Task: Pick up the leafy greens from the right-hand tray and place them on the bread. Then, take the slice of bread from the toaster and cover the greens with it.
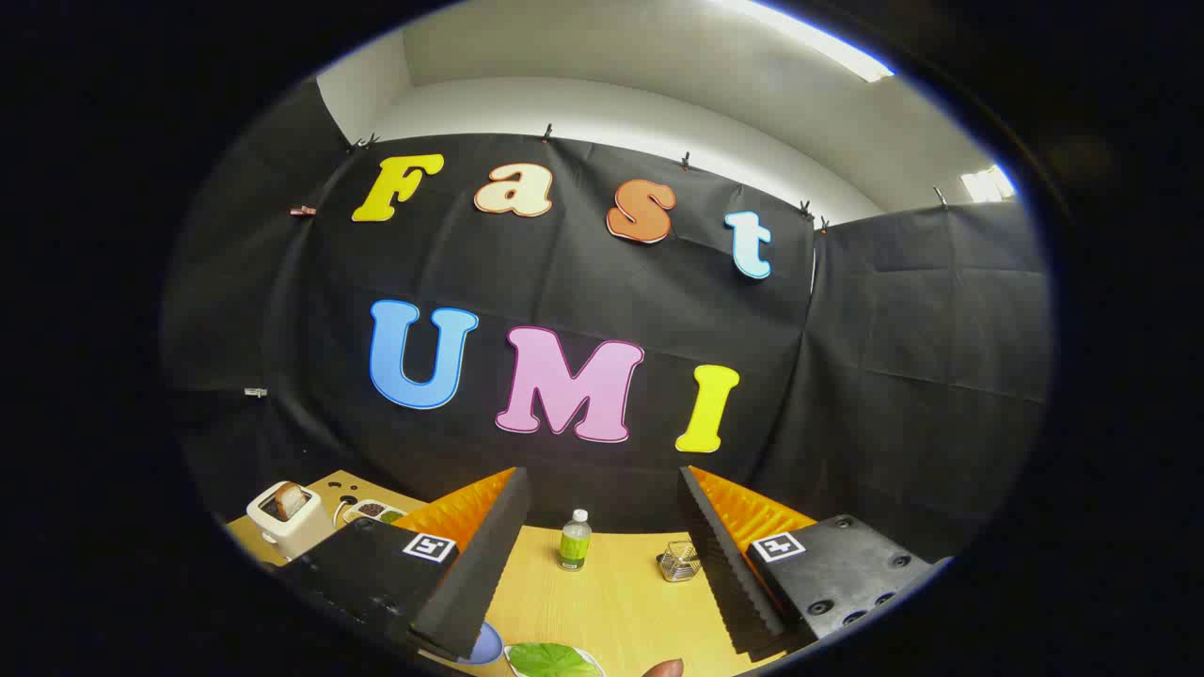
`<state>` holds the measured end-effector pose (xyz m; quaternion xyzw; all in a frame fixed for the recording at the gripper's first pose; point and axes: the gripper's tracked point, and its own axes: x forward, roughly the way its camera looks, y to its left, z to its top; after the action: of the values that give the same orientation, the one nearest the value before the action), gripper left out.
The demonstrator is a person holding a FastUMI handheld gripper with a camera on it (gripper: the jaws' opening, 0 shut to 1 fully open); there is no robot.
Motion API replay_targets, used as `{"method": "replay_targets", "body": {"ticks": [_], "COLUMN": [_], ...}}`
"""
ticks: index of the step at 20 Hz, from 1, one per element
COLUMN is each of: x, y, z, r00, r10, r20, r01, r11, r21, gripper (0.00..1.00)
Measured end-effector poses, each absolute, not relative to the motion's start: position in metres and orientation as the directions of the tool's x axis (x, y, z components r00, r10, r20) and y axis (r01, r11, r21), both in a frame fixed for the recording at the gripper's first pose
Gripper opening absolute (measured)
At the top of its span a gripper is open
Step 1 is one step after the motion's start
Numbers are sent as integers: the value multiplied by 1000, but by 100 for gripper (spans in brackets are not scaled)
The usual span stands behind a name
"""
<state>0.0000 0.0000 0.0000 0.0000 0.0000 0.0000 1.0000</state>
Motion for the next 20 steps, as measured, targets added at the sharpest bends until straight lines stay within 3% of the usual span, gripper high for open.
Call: {"method": "replay_targets", "body": {"ticks": [20], "x": [-4], "y": [9], "z": [-14], "r00": [996], "r10": [80], "r20": [-28], "r01": [-81], "r11": [996], "r21": [-29], "gripper": [98]}}
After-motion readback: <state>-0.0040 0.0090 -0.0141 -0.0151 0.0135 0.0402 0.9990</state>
